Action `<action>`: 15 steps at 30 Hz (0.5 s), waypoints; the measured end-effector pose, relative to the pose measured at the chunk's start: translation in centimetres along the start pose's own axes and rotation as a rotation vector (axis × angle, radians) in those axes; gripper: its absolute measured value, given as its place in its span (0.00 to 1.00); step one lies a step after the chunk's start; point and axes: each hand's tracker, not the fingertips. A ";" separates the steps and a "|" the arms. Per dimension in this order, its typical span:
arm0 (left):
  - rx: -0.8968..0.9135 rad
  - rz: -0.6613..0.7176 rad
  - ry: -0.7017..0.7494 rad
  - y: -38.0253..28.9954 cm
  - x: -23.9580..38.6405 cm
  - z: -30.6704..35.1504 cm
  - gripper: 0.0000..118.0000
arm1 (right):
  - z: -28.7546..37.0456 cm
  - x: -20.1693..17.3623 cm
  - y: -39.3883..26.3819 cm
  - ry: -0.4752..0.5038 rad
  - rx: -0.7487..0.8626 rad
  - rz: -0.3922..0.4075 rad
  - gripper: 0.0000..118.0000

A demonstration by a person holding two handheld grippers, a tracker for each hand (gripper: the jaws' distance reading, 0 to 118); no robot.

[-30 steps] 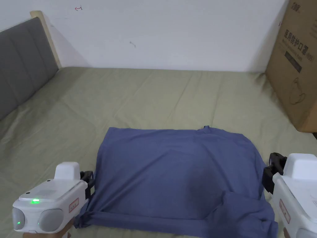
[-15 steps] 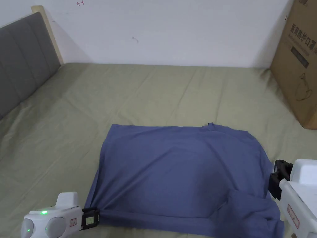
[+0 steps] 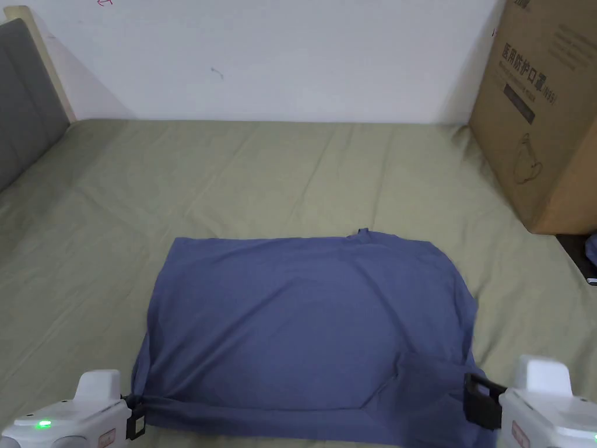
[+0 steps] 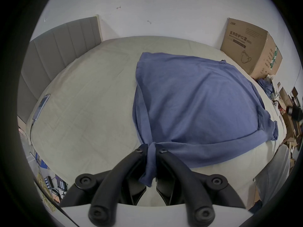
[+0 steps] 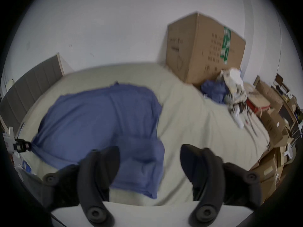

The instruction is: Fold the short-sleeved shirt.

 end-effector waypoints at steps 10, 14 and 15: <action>0.023 0.025 -0.006 0.6 -0.1 0.7 0.06 | -6.3 1.2 -5.3 0.060 -0.232 -0.054 0.28; 0.020 0.043 -0.011 0.8 -0.3 0.7 0.06 | -6.2 1.2 -5.5 0.101 -0.216 -0.071 0.07; 0.023 0.049 -0.008 0.9 -0.4 0.8 0.06 | -6.1 1.2 -5.2 0.097 -0.199 -0.050 0.07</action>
